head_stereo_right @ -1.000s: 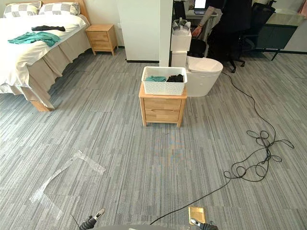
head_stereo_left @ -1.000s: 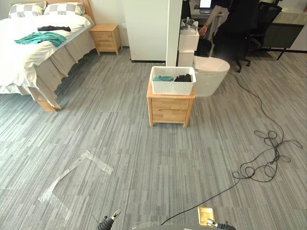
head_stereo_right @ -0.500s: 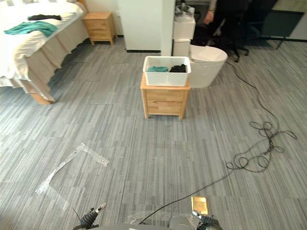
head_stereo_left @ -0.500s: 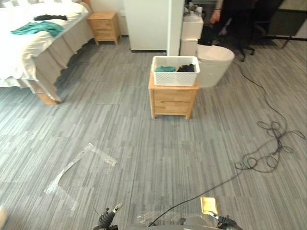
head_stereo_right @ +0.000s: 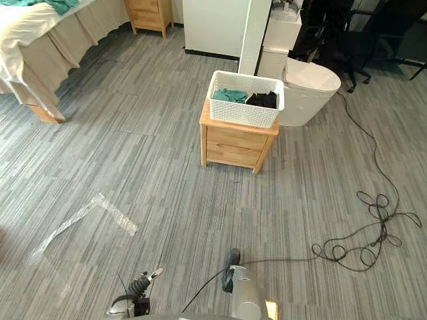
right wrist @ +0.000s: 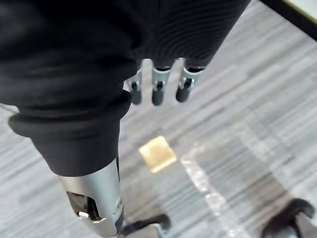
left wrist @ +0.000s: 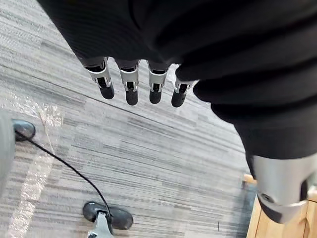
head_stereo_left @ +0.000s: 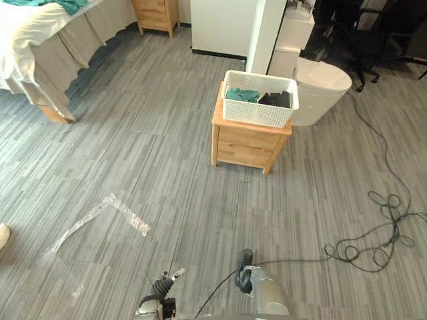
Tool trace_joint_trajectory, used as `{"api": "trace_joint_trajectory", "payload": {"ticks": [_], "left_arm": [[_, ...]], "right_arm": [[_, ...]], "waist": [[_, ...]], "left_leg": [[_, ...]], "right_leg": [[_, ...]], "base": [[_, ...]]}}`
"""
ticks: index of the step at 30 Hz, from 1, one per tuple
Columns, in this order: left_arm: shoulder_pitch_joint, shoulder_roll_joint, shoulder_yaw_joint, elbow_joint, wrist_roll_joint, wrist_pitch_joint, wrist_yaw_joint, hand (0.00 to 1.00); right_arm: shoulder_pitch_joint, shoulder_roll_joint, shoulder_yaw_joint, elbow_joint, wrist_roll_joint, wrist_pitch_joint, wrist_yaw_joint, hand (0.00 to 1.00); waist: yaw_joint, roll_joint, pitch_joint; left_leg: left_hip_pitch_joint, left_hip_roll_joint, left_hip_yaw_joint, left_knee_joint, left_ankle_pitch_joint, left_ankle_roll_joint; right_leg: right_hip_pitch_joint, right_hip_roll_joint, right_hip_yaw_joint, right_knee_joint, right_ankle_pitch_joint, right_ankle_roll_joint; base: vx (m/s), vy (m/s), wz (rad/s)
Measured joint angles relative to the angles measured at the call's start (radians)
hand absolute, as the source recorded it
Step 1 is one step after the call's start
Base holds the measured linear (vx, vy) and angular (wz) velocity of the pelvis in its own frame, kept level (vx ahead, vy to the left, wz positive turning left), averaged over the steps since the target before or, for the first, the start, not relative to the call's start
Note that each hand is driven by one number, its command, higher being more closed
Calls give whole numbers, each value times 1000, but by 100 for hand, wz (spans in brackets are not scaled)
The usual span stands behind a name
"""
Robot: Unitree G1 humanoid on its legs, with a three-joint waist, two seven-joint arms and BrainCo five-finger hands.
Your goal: Pick up the laundry basket with both hands and put the clothes into the washing machine.
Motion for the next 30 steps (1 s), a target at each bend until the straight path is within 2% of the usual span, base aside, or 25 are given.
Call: {"api": "trace_joint_trajectory", "payload": {"ticks": [1, 2, 3, 4, 5, 6, 8, 9, 10, 11, 12, 13, 14, 15, 16, 17, 19, 20, 21, 23, 24, 26, 28, 29, 30], "left_arm": [[0, -2, 14, -3, 0, 2, 1, 0], [5, -4, 27, -2, -5, 2, 2, 0], [6, -1, 29, -3, -7, 0, 2, 0], [5, 7, 33, -16, -15, -4, 7, 0], [5, 10, 34, -25, -16, -11, 9, 0], [4, 7, 37, -45, -22, -24, 15, 0], [-2, 13, 37, -64, -43, -38, 27, 0], [-1, 11, 39, -56, -43, -40, 40, 0], [14, 1, 39, -51, -45, -40, 48, 0], [26, -4, 39, -50, -50, -41, 50, 0], [30, 1, 51, -51, -61, -43, 53, 0], [30, 12, 57, -51, -61, -44, 53, 0], [29, 41, 78, -38, -60, -40, 59, 0], [29, 42, 83, -29, -60, -40, 64, 0], [28, 46, 82, -15, -59, -39, 68, 0], [26, 55, 69, 2, -57, -29, 66, 0], [23, 60, 35, 20, -58, -19, 65, 0], [24, 60, 12, 18, -56, -18, 63, 0], [24, 60, -7, 17, -46, -18, 63, 0], [16, 57, -12, 9, -39, -18, 63, 0], [-3, 56, -14, 9, -39, -20, 64, 0], [-25, 58, -46, 7, -39, -24, 64, 0], [-17, 74, -78, 9, -35, -25, 64, 0], [-5, 66, -75, 12, -33, -22, 66, 0], [1, 54, -72, 11, -29, -23, 66, 0]], "right_arm": [[-31, -13, 20, -11, 0, -1, 0, 0], [-55, -26, 80, -34, 0, -7, -1, 0], [-110, -50, 155, -40, 0, -20, -3, 0], [-159, -47, 209, -63, 1, -39, -17, 0], [-177, -39, 223, -79, 1, -44, -24, 0], [-205, -29, 254, -104, 2, -58, -40, 0], [-260, -25, 314, -130, 2, -80, -44, 0], [-279, -21, 322, -129, 2, -82, -44, 0], [-270, -27, 343, -128, 2, -84, -45, 0], [-256, -34, 352, -129, 1, -85, -46, 0], [-233, -30, 364, -124, 1, -79, -47, 0], [-224, -18, 371, -123, 2, -75, -48, 0], [-208, -9, 383, -122, -7, -79, -48, 0], [-205, -11, 380, -120, -9, -79, -48, 0], [-203, -12, 375, -114, -9, -79, -47, 0], [-189, -8, 358, -104, -9, -78, -42, 0], [-158, -4, 336, -81, -9, -75, -39, 0], [-126, -4, 328, -78, -9, -73, -38, 0], [-112, -4, 316, -77, -9, -68, -38, 0], [-98, -2, 290, -77, -9, -62, -38, 0], [-94, 3, 274, -77, -9, -60, -38, 0], [-89, 11, 258, -71, -8, -55, -38, 0], [-73, 27, 254, -52, -9, -55, -39, 0], [-69, 25, 254, -41, -9, -55, -40, 0], [-69, 22, 255, -42, -8, -55, -40, 0]], "waist": [[13, 3, 2], [32, 19, 20], [62, 37, 50], [79, 26, 62], [83, 22, 64], [100, 21, 63], [122, 12, 65], [123, 25, 65], [124, 42, 55], [124, 54, 46], [131, 44, 31], [133, 5, 24], [128, -54, -2], [130, -61, -6], [129, -67, -5], [109, -65, -3], [100, -54, 3], [104, -44, 8], [103, -28, 12], [101, -29, 8], [100, -23, 10], [99, -32, 5], [97, -81, -19], [100, -93, -30], [102, -74, -37]], "left_leg": [[-81, 4, -4, 220, 139, -34], [-152, 17, -6, 437, 344, -74], [-235, 28, 5, 705, 316, -45], [-324, 33, 53, 794, 259, 40], [-361, 33, 72, 782, 236, 56], [-431, 33, 101, 701, 203, 52], [-521, 27, 130, 454, 189, 61], [-496, 26, 141, 146, 213, 40], [-455, 25, 137, -167, 284, 14], [-453, 31, 132, -227, 298, 14], [-458, 11, 110, -176, 418, 52], [-463, -17, 117, -151, 416, 64], [-462, -69, 168, -122, 345, 109], [-445, -80, 188, -126, 336, 117], [-404, -101, 204, -143, 325, 133], [-338, -126, 206, -176, 311, 152], [-244, -137, 199, -210, 300, 161], [-168, -134, 191, -250, 300, 161], [-109, -130, 188, -289, 300, 161], [-60, -119, 176, -324, 286, 140], [-55, -111, 162, -337, 279, 129], [-65, -91, 136, -337, 263, 103], [-65, -103, 108, -341, 241, 69], [-52, -96, 98, -354, 234, 53], [-53, -73, 96, -356, 235, 44]], "right_leg": [[43, 24, 12, 3, -48, -6], [131, 60, 38, -36, -79, -8], [264, 115, 101, -106, -90, -19], [384, 125, 149, -175, -90, -19], [421, 123, 165, -199, -90, -19], [468, 117, 194, -235, -93, -14], [528, 91, 243, -272, -151, 40], [570, 91, 258, -296, -171, 65], [619, 98, 273, -316, -204, 88], [637, 105, 278, -316, -227, 100], [665, 80, 293, -286, -285, 117], [664, 51, 299, -265, -310, 122], [595, -27, 340, -127, -317, 120], [557, -45, 364, -44, -309, 121], [505, -71, 390, 101, -276, 156], [431, -98, 396, 301, -192, 207], [381, -99, 389, 466, -203, 214], [362, -106, 328, 495, -227, 210], [347, -132, 250, 463, -245, 188], [317, -154, 194, 358, -253, 184], [291, -158, 186, 235, -250, 187], [274, -135, 201, -2, -208, 217], [264, -139, 233, -135, -16, 229], [283, -139, 215, -137, -59, 244], [288, -121, 207, -151, -57, 241]], "base": [[791, -347, -59], [1080, -377, -112], [1113, -292, -136], [901, -182, -123], [579, -82, -98], [530, 19, -96], [601, 93, -100], [574, 177, -65], [577, 209, -47], [608, 302, -31], [506, 279, -21], [747, 333, -29], [607, 241, -31], [724, 304, -40], [571, 320, -18], [560, 307, 5], [459, 208, 21], [509, 173, 13], [467, 133, 8], [244, 14, 12], [301, -103, 29], [250, -179, 39], [164, -285, 45], [141, -329, 28], [131, -329, 13]]}}
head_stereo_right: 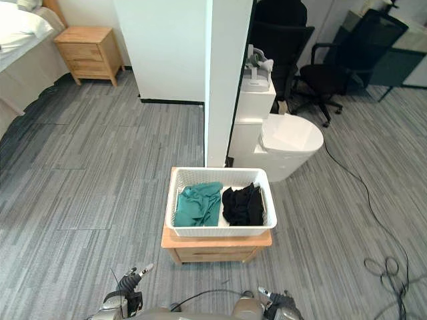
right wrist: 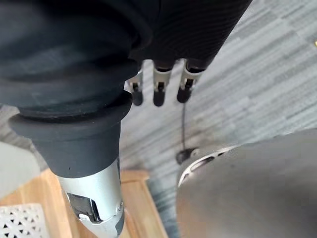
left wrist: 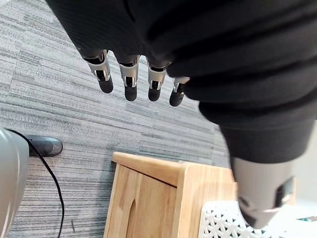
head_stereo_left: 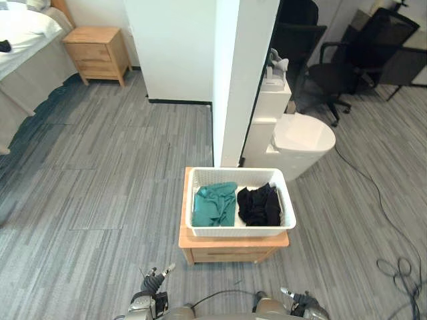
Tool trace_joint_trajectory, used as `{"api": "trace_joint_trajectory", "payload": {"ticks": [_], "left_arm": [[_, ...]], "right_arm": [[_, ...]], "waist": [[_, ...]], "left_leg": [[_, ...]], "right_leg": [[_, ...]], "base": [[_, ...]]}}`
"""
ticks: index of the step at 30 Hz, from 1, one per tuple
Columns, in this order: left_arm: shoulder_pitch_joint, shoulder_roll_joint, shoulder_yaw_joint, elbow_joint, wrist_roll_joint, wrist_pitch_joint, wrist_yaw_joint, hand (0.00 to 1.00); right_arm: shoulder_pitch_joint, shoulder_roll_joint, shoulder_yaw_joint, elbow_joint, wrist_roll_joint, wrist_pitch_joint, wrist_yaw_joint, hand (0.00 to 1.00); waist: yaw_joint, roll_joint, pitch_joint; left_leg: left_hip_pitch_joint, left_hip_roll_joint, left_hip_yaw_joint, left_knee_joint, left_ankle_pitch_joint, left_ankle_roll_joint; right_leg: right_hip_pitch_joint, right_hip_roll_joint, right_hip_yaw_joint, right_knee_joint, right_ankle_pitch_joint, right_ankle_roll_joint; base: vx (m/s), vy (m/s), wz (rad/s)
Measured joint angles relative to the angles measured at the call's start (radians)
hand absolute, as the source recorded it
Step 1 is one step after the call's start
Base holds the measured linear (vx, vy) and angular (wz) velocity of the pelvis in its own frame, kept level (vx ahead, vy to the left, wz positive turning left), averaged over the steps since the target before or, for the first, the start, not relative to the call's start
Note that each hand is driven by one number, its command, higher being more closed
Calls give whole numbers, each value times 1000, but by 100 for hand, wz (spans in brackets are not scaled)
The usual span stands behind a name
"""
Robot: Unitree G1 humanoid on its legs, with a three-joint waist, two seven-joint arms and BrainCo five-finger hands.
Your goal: Pick up the laundry basket with both hands and put the clothes into the washing machine.
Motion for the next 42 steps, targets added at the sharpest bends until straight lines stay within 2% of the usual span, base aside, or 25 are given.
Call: {"api": "trace_joint_trajectory", "payload": {"ticks": [1, 2, 4, 7, 9, 12, 14, 15, 17, 20, 25, 27, 30, 33, 34, 39, 42], "left_arm": [[18, -16, 2, 5, 3, 0, 0, 0], [21, -28, 2, 7, 4, 0, 0, 0], [34, -35, 2, 12, 11, 1, 0, 0], [36, -42, 41, 19, 30, 2, 0, 0], [37, -43, 76, 18, 31, 2, 0, 0], [46, -38, 135, 14, 19, 3, 15, 0], [90, -36, 190, -59, -44, 2, 38, 0], [144, -33, 222, -188, -106, -1, 49, 0], [182, -22, 242, -288, -143, -10, 49, 0], [218, 45, 337, -465, -200, -32, 40, 0], [169, 179, 424, -611, -225, -47, 20, 0], [136, 204, 423, -629, -223, -48, 22, 0], [52, 225, 382, -631, -205, -55, 23, 0], [-18, 231, 290, -630, -198, -54, 20, 0], [-43, 236, 247, -629, -162, -52, 17, 0], [-199, 292, 112, -585, -52, -43, -2, 0], [-301, 299, 54, -515, -40, -38, -2, 0]], "right_arm": [[0, -11, 9, -3, 0, -3, 0, 0], [-2, -20, 24, -6, 0, -5, 1, 0], [-8, -30, 50, -7, 0, -9, 0, 0], [-5, -33, 65, -9, 1, -15, -1, 0], [-5, -47, 72, -23, 3, -18, -3, 0], [12, -44, 74, -134, 18, -19, -32, 0], [44, -41, 75, -346, 26, -20, -61, 0], [81, -44, 68, -539, 6, -22, -92, 0], [92, -52, 39, -661, -22, -26, -114, 0], [72, -115, -71, -817, -111, -29, -157, 0], [9, -249, -100, -920, -189, -30, -157, 0], [-32, -277, -86, -922, -196, -30, -156, 0], [-104, -321, 1, -921, -195, -30, -150, 0], [-188, -365, 132, -905, -195, -29, -123, 0], [-224, -379, 182, -893, -195, -29, -107, 0], [-399, -401, 334, -799, -185, -28, -66, 0], [-492, -401, 385, -700, -176, -25, -62, 0]], "waist": [[-1, 34, -15], [0, 55, -25], [-4, 80, -27], [-5, 80, -26], [-5, 79, -27], [-12, 67, -24], [-31, 66, -25], [-30, 68, -24], [-30, 71, -24], [-29, 79, -23], [-36, 98, -17], [-36, 100, -17], [-39, 104, -15], [-49, 115, 9], [-49, 120, 15], [-45, 128, 113], [-36, 131, 172]], "left_leg": [[-4, 33, -4, -12, -2, -16], [-8, 57, -6, -28, 6, -34], [-6, 89, -16, -42, 15, -53], [-2, 114, -20, -54, 24, -66], [-5, 115, -27, -65, 25, -68], [-24, 102, -25, -70, 25, -68], [-38, 97, -12, -75, 25, -68], [-49, 93, 6, -77, 25, -68], [-57, 87, 12, -78, 25, -68], [-59, 89, 14, -81, 25, -68], [-63, 86, 27, -82, 26, -67], [-66, 85, 37, -81, 26, -67], [-82, 84, 44, -70, 26, -67], [-98, 84, 52, -59, 26, -67], [-116, 84, 55, -52, 26, -66], [-197, 85, 66, -4, 30, -61], [-240, 87, 70, 27, 31, -61]], "right_leg": [[14, 37, -20, -45, 6, -17], [20, 71, -32, -86, 21, -36], [37, 108, -47, -119, 27, -46], [61, 134, -73, -149, 27, -46], [66, 137, -83, -164, 29, -49], [63, 129, -83, -201, 50, -55], [54, 128, -74, -227, 68, -55], [34, 126, -64, -235, 78, -54], [28, 125, -58, -246, 86, -52], [31, 127, -53, -263, 92, -53], [28, 129, -40, -293, 112, -53], [26, 130, -36, -305, 123, -57], [8, 130, -22, -305, 133, -62], [-11, 130, -11, -305, 147, -67], [-28, 130, -6, -304, 155, -69], [-102, 129, 15, -295, 190, -83], [-144, 130, 26, -280, 201, -90]], "base": [[140, -221, 0], [196, -263, 1], [176, -246, 6], [94, -147, 16], [42, -36, 15], [0, 0, 0], [-6, 21, -15], [-12, 15, -29], [-3, 28, -17], [3, 8, -1], [-5, -2, -9], [-29, -8, -15], [-56, -12, -14], [-76, -23, -13], [-104, -21, -13], [-137, -18, -10], [-123, -17, -7]]}}
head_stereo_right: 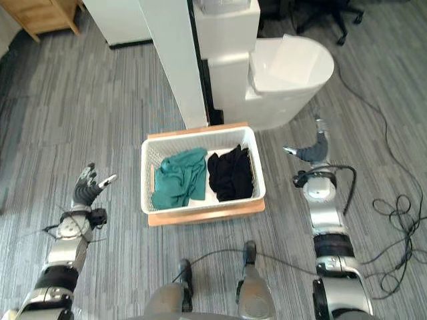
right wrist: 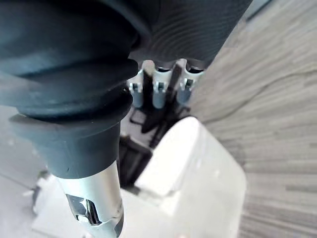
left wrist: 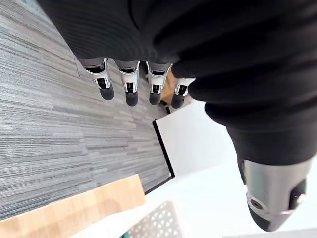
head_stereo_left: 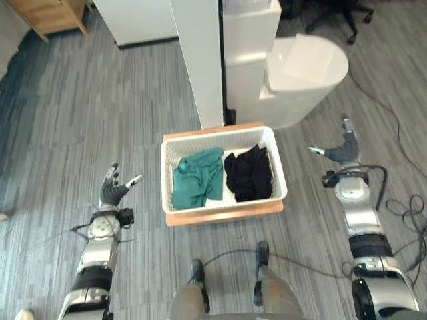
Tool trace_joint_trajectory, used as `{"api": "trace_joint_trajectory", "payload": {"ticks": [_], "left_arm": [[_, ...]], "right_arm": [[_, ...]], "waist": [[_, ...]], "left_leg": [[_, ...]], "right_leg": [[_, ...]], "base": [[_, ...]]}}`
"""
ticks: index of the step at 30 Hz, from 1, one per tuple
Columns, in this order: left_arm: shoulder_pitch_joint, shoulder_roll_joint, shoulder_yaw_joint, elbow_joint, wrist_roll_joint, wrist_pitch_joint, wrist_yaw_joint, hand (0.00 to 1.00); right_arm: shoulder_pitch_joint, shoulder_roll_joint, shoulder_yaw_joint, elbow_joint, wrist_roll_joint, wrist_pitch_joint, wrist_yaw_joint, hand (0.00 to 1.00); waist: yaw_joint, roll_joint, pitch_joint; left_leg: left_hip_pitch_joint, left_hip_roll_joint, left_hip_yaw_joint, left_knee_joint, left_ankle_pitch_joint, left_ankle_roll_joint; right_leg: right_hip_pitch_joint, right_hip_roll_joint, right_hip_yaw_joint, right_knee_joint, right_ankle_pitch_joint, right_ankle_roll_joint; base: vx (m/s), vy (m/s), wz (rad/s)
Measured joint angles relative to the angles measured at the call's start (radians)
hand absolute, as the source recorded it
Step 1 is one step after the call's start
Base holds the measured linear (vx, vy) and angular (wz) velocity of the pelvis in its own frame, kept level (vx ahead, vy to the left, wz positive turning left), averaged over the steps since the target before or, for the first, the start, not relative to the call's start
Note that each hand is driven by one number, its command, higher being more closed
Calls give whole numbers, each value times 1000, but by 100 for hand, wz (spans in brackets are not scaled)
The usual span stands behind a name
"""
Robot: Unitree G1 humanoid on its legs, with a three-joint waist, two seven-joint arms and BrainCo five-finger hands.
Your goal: Pick up the laundry basket with both hands and put the clothes into the washing machine.
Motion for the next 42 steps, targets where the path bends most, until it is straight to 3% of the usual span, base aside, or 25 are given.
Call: {"api": "trace_joint_trajectory", "payload": {"ticks": [6, 10, 20, 37, 38, 39, 42], "left_arm": [[-168, -6, -67, 168, 10, 18, 3, 0], [-275, -48, -77, 265, 9, 43, 33, 0], [-464, -85, -124, 380, -12, 65, 109, 0], [-581, -132, -141, 458, -24, 71, 154, 0], [-582, -137, -141, 458, -26, 71, 154, 0], [-582, -140, -140, 458, -30, 71, 154, 100], [-591, -149, -132, 478, -28, 72, 151, 100]], "right_arm": [[-167, 0, 38, 165, 29, 21, -2, 0], [-240, 9, 75, 204, 28, 37, -6, 0], [-384, 55, 121, 319, 26, 48, -26, 0], [-500, 101, 87, 540, 27, 61, -20, 0], [-505, 101, 83, 546, 27, 61, -18, 100], [-511, 101, 76, 555, 27, 60, -15, 100], [-518, 99, 61, 574, 26, 52, -3, 100]], "waist": [[5, -1, 99], [6, -1, 137], [3, -1, 149], [9, -2, 153], [8, -1, 153], [8, -1, 154], [9, -1, 154]], "left_leg": [[-66, 2, 12, 49, 0, 0], [-103, 3, 24, 74, 0, 0], [-207, 16, 24, 136, -4, 5], [-233, 1, 25, 116, 6, 11], [-233, 0, 25, 114, 7, 11], [-233, -2, 25, 113, 7, 11], [-229, -5, 27, 94, 19, 15]], "right_leg": [[-64, -1, 26, 16, 25, -4], [-96, -1, 40, 19, 39, -6], [-180, 4, 46, 37, 60, -12], [-216, -5, 57, 38, 67, -12], [-217, -7, 56, 38, 67, -12], [-217, -9, 55, 38, 67, -11], [-221, -17, 56, 38, 69, -8]], "base": [[-86, -12, -11], [-48, -4, -6], [-37, 0, -1], [3, 0, 1], [8, 3, 7], [8, 6, 4], [12, -1, 4]]}}
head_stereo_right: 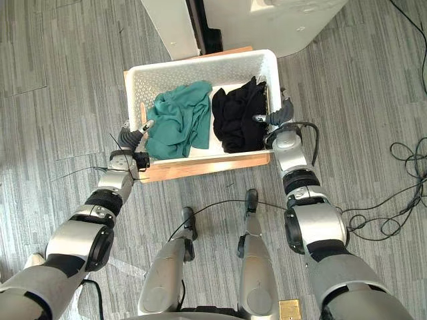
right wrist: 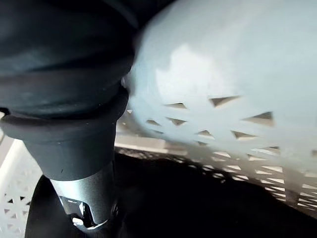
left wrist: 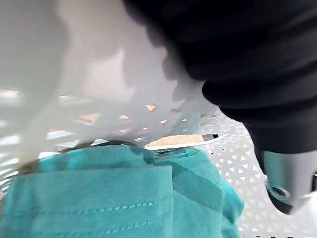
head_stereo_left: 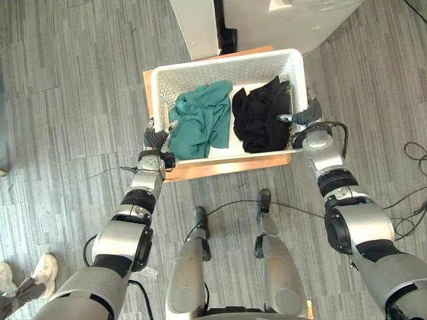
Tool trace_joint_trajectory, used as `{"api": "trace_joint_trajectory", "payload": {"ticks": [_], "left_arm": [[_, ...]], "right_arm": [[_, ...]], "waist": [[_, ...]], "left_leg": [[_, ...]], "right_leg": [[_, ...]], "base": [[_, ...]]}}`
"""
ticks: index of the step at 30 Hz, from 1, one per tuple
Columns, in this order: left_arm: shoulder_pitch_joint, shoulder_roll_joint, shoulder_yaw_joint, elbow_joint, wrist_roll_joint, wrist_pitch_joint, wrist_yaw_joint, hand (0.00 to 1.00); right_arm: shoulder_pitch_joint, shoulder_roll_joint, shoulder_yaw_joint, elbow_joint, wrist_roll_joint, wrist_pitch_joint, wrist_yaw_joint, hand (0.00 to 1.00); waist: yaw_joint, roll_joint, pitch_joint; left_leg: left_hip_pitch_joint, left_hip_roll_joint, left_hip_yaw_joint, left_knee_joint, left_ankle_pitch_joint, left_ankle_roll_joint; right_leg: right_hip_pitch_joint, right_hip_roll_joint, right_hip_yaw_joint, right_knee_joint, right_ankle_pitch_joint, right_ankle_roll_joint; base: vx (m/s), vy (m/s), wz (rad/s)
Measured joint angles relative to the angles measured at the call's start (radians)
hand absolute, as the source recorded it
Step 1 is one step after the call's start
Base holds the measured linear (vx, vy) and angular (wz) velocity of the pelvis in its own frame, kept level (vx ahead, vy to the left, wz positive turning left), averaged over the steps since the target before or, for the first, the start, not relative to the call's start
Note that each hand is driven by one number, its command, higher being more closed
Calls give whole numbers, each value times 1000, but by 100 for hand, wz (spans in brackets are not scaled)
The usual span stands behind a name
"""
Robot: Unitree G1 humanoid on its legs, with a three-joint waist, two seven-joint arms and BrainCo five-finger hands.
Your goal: Pick up the laundry basket with both hands and put the clothes into the washing machine.
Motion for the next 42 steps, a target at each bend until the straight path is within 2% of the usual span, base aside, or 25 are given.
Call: {"api": "trace_joint_trajectory", "payload": {"ticks": [5, 9, 12, 15, 20, 25, 29, 32, 33, 36, 37, 39, 42], "left_arm": [[-23, 1, 1, 18, 62, 32, -28, 100], [-40, 3, 1, 29, 207, 93, -46, 100], [-54, 4, 0, 45, 245, 116, -67, 100], [-68, 11, -1, 46, 390, 146, -112, 100], [-57, 22, -9, 48, 462, 175, -195, 100], [-1, 55, -7, 44, 493, 163, -233, 100], [84, 106, 1, 7, 530, 141, -258, 100], [180, 110, 1, -54, 554, 122, -263, 100], [276, 109, 0, -150, 556, 107, -263, 100], [396, 102, -1, -288, 497, 82, -261, 100], [478, 88, -1, -388, 432, 74, -260, 100], [573, 58, 1, -501, 382, 71, -253, 100], [783, -45, 1, -714, 295, 57, -237, 100]], "right_arm": [[-10, 0, -15, 17, -32, -7, 33, 100], [-20, -9, -18, 52, -74, -5, 37, 100], [-19, -13, -19, 71, -82, 2, 42, 100], [-16, -9, -29, 80, -85, 12, 47, 100], [25, 7, -77, 76, -74, 26, 74, 100], [130, 49, -69, 19, -64, 33, 86, 100], [239, 91, -3, -46, -45, 31, 89, 100], [369, 104, 33, -102, -46, 35, 128, 100], [474, 118, 33, -158, -44, 37, 148, 100], [587, 120, 33, -244, -27, 38, 157, 100], [669, 113, 21, -340, -25, 38, 161, 100], [744, 108, -14, -435, -25, 34, 171, 100], [855, 107, -103, -538, -26, 0, 183, 100]], "waist": [[0, 0, 0], [2, 1, 1], [3, 2, 1], [1, 4, 2], [-1, 5, 2], [-7, 5, 2], [-22, 5, -1], [-19, 7, -41], [-18, 8, -83], [-23, 10, -104], [-27, 10, -110], [-26, 8, -136], [-25, 6, -225]], "left_leg": [[16, -12, 0, -37, 18, -2], [39, -17, 0, -66, 36, 3], [57, -19, 0, -75, 40, 3], [76, -29, 1, -83, 40, 3], [126, -28, 4, -99, 40, 3], [190, -24, 23, -119, 39, 3], [246, -9, 33, -132, 35, -1], [278, 5, 35, -139, 27, -13], [286, 15, 31, -147, 25, -18], [316, 24, 27, -152, 23, -21], [337, 24, 27, -153, 21, -24], [341, 23, 28, -154, 18, -25], [356, 24, 53, -150, -8, -30]], "right_leg": [[-2, -9, 0, 0, 1, 2], [9, -13, -3, 0, -1, 5], [24, -15, -7, -1, -3, 7], [38, -17, -5, -2, -6, 12], [81, -15, -5, -10, -9, 15], [135, -11, 8, -24, -11, 17], [189, 7, 11, -43, -12, 15], [232, 32, -1, -63, -16, 10], [241, 36, -11, -63, -21, 6], [271, 43, -19, -63, -26, 9], [292, 45, -21, -64, -31, 14], [296, 48, -19, -64, -34, 19], [300, 51, 14, -64, -52, 16]], "base": [[2, -1, 1], [11, -4, 2], [38, -1, 1], [45, 12, -4], [47, 10, -2], [39, 3, -9], [28, -18, -7], [56, -21, 2], [79, -19, 3], [76, -3, 6], [31, -1, 3], [0, 0, 0], [22, 12, -22]]}}
